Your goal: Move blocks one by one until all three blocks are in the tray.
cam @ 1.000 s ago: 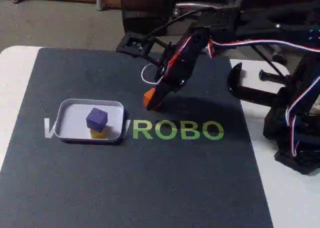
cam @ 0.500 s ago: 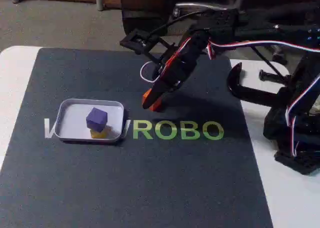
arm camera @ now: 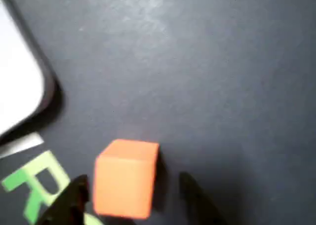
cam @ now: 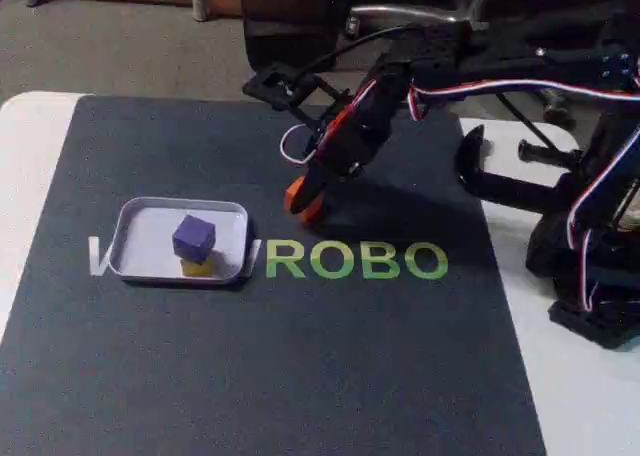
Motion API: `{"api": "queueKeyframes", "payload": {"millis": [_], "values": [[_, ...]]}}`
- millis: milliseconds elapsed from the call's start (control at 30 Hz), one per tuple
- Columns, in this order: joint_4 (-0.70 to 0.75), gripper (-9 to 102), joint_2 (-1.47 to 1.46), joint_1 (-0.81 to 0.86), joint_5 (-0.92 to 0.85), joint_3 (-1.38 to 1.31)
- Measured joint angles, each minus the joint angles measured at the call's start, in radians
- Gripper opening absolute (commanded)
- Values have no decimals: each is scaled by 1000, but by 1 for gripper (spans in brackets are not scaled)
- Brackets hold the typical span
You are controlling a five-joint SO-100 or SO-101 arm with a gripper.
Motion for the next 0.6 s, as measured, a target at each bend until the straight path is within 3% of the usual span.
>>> {"api": "queueKeyframes", "payload": {"millis": [233, 467, 600], "values": [[-6, 16, -17, -6, -14, 0], [-20, -4, -25, -6, -15, 0], [-21, -8, -25, -9, -15, 0]]}}
